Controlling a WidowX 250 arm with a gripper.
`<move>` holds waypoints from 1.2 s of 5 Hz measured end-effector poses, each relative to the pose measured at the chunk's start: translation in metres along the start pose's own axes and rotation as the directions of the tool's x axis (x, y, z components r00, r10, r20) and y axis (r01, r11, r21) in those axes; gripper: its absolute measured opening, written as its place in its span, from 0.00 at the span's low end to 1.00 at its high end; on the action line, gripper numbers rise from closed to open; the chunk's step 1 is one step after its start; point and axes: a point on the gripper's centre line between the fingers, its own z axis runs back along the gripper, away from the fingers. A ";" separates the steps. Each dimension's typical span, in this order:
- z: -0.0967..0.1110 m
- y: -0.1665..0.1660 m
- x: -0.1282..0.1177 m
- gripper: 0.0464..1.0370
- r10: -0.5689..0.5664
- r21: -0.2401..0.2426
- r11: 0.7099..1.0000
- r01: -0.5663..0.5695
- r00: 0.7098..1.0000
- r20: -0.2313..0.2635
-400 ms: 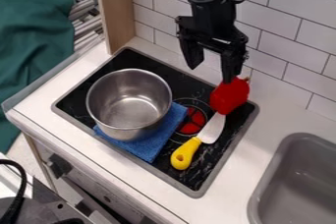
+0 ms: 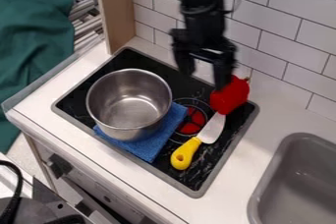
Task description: Put the silver pot on the upper left side of the left burner
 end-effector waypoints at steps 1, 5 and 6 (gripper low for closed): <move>-0.001 0.021 -0.010 0.97 0.036 -0.036 0.999 -0.036 0.999 0.019; -0.032 0.014 -0.034 0.97 0.028 -0.028 0.999 -0.032 0.990 -0.140; -0.040 0.011 -0.034 0.97 0.059 -0.015 0.998 -0.062 0.987 -0.150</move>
